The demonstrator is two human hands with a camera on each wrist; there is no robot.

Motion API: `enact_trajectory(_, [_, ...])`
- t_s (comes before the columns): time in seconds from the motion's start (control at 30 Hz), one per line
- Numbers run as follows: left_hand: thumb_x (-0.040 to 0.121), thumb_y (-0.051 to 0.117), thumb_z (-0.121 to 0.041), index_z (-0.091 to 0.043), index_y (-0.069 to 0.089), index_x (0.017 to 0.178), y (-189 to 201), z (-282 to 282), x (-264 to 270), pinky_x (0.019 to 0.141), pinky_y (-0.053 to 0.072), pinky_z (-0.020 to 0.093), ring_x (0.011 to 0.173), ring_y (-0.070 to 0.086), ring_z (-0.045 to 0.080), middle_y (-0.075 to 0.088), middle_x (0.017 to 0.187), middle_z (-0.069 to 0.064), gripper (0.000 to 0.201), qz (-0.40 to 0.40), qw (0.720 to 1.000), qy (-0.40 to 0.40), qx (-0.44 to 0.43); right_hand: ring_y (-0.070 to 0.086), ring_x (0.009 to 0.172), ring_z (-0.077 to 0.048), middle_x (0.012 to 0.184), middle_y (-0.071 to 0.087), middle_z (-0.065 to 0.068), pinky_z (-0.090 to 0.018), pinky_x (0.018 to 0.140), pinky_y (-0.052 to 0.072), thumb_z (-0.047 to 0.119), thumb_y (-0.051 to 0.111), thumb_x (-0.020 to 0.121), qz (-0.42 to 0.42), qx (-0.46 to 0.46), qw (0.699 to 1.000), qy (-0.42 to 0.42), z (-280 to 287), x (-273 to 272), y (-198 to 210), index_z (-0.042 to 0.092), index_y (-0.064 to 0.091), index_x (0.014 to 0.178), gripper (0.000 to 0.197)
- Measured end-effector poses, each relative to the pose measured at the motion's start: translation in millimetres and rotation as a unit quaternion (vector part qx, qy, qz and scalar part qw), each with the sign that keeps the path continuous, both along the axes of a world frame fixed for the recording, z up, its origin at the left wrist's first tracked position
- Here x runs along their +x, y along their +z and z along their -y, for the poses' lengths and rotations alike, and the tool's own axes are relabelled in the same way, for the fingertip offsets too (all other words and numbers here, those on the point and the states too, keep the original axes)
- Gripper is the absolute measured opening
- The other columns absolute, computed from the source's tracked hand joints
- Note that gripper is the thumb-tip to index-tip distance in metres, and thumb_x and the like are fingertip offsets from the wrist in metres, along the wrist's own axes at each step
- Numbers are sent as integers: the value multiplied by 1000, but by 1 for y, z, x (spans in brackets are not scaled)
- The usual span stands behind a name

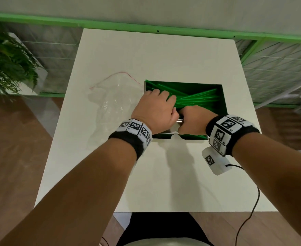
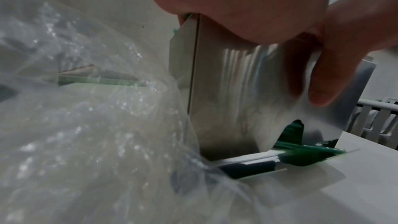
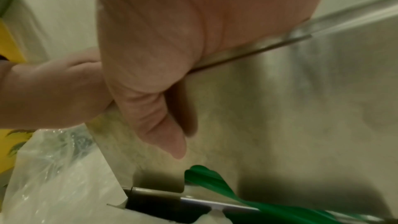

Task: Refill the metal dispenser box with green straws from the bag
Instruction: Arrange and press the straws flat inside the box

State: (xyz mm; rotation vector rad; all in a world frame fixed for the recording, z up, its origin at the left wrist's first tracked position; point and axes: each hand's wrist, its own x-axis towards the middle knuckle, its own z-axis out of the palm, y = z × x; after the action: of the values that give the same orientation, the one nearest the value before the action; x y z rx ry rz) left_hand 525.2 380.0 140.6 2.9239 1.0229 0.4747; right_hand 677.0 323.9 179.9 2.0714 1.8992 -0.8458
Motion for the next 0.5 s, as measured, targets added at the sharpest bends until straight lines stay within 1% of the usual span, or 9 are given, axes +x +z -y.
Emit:
enact_trajectory(0.07, [88, 42, -31, -7, 72, 103, -1, 0, 1, 70, 45, 43, 79, 59, 35, 69, 89, 12, 42, 5, 1000, -1, 9, 48, 56, -20, 65, 53, -3, -26, 51, 35, 20, 69, 72, -4, -18, 1000, 0, -3, 0, 1, 16, 53, 73, 16])
enact_trajectory(0.13, [88, 42, -31, -7, 72, 99, -2, -1, 1, 71, 44, 44, 80, 59, 35, 69, 90, 12, 40, 10, 1000, 0, 13, 47, 58, -21, 66, 53, -4, -26, 51, 35, 20, 69, 72, -7, -28, 1000, 0, -5, -1, 3, 16, 53, 75, 16])
enact_trajectory(0.2, [88, 42, -31, -6, 72, 100, -2, 0, 1, 76, 45, 46, 84, 60, 36, 70, 95, 13, 40, 10, 1000, 1, 17, 52, 60, -22, 68, 57, -2, -26, 52, 38, 25, 67, 72, -7, -14, 1000, 0, -4, -1, 2, 22, 52, 73, 16])
enact_trajectory(0.23, [88, 42, -31, -6, 72, 101, -1, 0, 1, 79, 45, 47, 86, 61, 36, 70, 98, 13, 41, 11, 1000, 2, 18, 55, 62, -22, 68, 59, -1, -26, 53, 41, 29, 66, 72, -3, 10, 1000, 0, -2, -1, 1, 26, 50, 72, 16])
enact_trajectory(0.27, [87, 43, -32, -6, 72, 102, 0, 0, 1, 81, 46, 47, 88, 61, 36, 70, 100, 14, 42, 12, 1000, 5, 17, 57, 63, -22, 69, 60, 1, -27, 54, 43, 33, 64, 71, 10, 47, 999, 1, 2, -1, -1, 27, 49, 73, 16])
enact_trajectory(0.3, [87, 44, -33, -6, 72, 104, 1, 0, 1, 84, 46, 47, 90, 62, 36, 71, 101, 13, 43, 10, 1000, 10, 14, 57, 63, -22, 69, 60, 3, -28, 55, 44, 37, 63, 70, 25, 94, 995, 7, 6, 0, -3, 26, 49, 76, 18])
enact_trajectory(0.37, [86, 44, -36, -7, 73, 106, 2, 0, 0, 87, 45, 47, 90, 62, 36, 71, 101, 12, 45, 4, 1000, 24, 3, 53, 64, -22, 72, 57, 5, -29, 55, 42, 41, 62, 69, 43, 177, 983, 30, 15, 2, -10, 23, 46, 81, 27])
enact_trajectory(0.43, [87, 43, -37, -6, 73, 104, 3, 2, 0, 88, 46, 47, 87, 62, 35, 71, 96, 12, 46, -3, 999, 33, -9, 49, 68, -23, 75, 54, 3, -31, 56, 40, 40, 62, 69, 36, 233, 969, 75, 23, 5, -16, 20, 45, 84, 30])
enact_trajectory(0.5, [88, 42, -37, -6, 73, 98, 5, 2, 1, 86, 46, 47, 82, 61, 35, 70, 89, 11, 45, -14, 999, 36, -12, 44, 72, -23, 80, 55, -1, -38, 61, 45, 36, 61, 71, 41, 277, 954, 109, 27, 8, -19, 15, 51, 89, 29])
